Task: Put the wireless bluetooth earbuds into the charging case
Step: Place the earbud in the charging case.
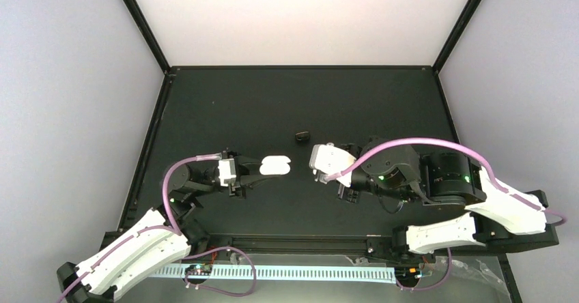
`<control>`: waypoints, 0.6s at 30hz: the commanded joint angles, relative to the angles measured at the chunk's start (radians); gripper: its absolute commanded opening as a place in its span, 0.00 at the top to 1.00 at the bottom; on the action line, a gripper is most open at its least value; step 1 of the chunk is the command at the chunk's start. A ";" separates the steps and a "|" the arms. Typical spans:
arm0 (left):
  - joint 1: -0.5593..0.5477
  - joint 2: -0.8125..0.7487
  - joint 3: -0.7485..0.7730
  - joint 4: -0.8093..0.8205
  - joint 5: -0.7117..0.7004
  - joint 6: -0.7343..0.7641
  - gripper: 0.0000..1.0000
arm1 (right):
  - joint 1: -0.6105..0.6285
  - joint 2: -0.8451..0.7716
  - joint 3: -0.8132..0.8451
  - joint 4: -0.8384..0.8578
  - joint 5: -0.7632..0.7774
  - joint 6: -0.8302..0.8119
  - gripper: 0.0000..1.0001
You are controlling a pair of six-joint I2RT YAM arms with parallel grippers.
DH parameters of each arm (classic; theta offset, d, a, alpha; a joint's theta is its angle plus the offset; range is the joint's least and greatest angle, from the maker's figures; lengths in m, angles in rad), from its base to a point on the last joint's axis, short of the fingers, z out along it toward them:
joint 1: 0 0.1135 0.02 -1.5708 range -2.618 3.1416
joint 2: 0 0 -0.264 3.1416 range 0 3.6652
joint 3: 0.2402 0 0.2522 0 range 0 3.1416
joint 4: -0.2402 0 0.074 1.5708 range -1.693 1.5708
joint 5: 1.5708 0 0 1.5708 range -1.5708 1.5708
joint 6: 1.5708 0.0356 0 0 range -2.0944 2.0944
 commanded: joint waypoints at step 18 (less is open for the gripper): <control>-0.004 0.032 -0.020 0.143 0.159 -0.115 0.98 | 0.193 0.128 0.090 0.058 0.101 -0.096 0.99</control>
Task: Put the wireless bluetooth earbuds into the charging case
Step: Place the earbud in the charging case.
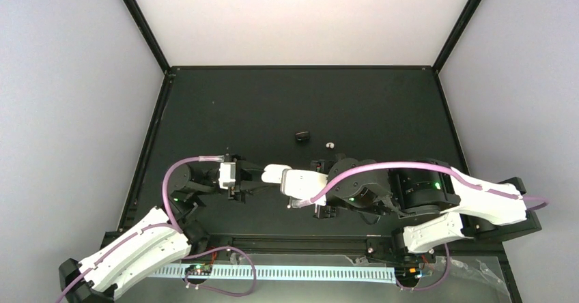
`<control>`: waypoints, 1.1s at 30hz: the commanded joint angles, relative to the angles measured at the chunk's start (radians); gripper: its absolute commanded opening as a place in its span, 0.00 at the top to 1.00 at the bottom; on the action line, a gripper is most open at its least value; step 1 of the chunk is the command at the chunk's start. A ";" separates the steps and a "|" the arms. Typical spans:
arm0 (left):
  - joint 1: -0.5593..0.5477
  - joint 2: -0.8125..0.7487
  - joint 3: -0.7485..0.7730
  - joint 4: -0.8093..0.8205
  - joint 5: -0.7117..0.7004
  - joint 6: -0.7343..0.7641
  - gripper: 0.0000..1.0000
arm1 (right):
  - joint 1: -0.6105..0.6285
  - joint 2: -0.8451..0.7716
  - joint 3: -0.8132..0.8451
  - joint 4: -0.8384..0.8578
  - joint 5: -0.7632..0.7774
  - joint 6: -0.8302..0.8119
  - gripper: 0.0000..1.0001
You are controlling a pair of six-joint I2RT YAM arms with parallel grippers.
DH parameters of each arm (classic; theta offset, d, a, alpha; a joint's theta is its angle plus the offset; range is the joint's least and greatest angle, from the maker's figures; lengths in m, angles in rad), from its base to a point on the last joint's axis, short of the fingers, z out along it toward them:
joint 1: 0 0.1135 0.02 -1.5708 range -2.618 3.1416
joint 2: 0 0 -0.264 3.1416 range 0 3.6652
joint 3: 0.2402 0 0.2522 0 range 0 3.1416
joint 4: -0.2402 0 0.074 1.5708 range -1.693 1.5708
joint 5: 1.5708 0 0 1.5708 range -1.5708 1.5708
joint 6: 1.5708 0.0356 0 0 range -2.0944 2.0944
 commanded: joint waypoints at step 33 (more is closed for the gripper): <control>-0.005 0.042 0.038 0.017 -0.019 -0.213 0.99 | 0.025 -0.033 -0.178 0.252 0.206 -0.062 0.99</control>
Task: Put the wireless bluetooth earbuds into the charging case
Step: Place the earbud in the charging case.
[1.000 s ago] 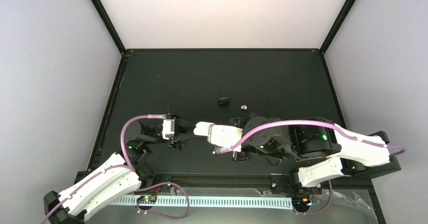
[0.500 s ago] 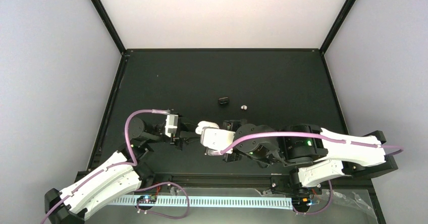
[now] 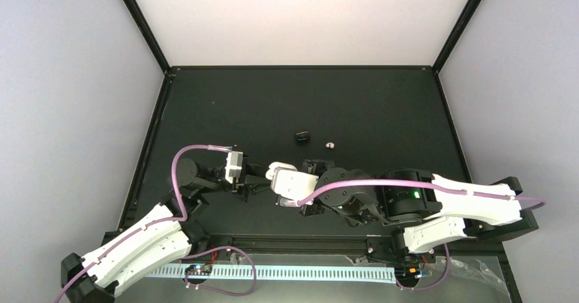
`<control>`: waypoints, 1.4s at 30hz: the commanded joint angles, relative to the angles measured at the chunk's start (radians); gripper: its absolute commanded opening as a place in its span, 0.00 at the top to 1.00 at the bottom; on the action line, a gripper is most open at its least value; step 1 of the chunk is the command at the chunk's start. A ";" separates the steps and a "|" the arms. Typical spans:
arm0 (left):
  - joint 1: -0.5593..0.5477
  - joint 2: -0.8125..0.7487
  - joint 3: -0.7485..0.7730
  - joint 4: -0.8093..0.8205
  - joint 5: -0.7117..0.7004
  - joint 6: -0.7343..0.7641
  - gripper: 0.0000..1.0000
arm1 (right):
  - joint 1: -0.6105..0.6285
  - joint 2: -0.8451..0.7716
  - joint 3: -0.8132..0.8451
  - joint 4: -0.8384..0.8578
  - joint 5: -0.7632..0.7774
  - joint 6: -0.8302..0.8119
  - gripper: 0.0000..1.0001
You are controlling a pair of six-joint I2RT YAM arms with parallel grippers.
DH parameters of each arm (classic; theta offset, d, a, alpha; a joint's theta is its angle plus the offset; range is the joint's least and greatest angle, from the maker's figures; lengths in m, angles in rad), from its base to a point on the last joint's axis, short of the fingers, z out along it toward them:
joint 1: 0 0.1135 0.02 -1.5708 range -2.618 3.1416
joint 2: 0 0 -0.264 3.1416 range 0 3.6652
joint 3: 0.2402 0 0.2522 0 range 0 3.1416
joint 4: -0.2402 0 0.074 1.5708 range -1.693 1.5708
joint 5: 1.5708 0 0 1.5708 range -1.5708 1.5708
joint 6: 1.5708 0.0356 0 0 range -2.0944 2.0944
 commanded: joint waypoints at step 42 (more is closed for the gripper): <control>-0.007 -0.027 0.049 0.020 -0.034 -0.037 0.98 | 0.007 0.005 -0.073 0.063 0.082 0.000 0.99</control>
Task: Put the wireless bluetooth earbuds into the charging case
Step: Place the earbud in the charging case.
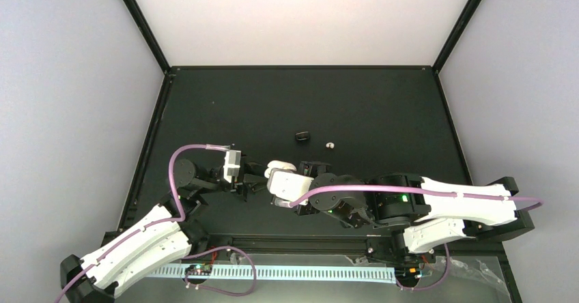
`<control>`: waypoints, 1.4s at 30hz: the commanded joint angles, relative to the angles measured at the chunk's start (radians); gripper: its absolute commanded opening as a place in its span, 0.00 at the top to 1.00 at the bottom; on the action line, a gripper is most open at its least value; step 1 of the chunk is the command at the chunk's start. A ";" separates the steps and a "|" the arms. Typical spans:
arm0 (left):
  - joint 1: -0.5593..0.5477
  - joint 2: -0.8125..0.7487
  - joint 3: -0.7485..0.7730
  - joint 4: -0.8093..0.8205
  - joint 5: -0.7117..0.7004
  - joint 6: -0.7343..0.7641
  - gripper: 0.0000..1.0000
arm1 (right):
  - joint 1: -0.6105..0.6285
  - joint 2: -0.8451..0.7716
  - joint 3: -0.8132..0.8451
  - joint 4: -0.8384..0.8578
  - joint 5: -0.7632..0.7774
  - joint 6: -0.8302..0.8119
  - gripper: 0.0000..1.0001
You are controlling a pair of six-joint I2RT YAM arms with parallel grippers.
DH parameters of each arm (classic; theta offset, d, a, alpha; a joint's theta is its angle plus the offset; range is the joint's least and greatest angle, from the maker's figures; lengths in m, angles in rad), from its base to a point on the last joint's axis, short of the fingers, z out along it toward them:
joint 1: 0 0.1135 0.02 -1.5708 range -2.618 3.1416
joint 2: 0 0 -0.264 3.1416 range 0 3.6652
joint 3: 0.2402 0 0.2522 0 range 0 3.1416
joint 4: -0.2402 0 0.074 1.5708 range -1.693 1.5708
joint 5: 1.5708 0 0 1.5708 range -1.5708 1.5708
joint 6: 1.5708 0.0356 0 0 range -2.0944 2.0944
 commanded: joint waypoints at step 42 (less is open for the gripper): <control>-0.008 -0.001 0.059 0.010 -0.049 -0.023 0.98 | -0.006 -0.155 0.066 0.138 -0.065 0.142 0.62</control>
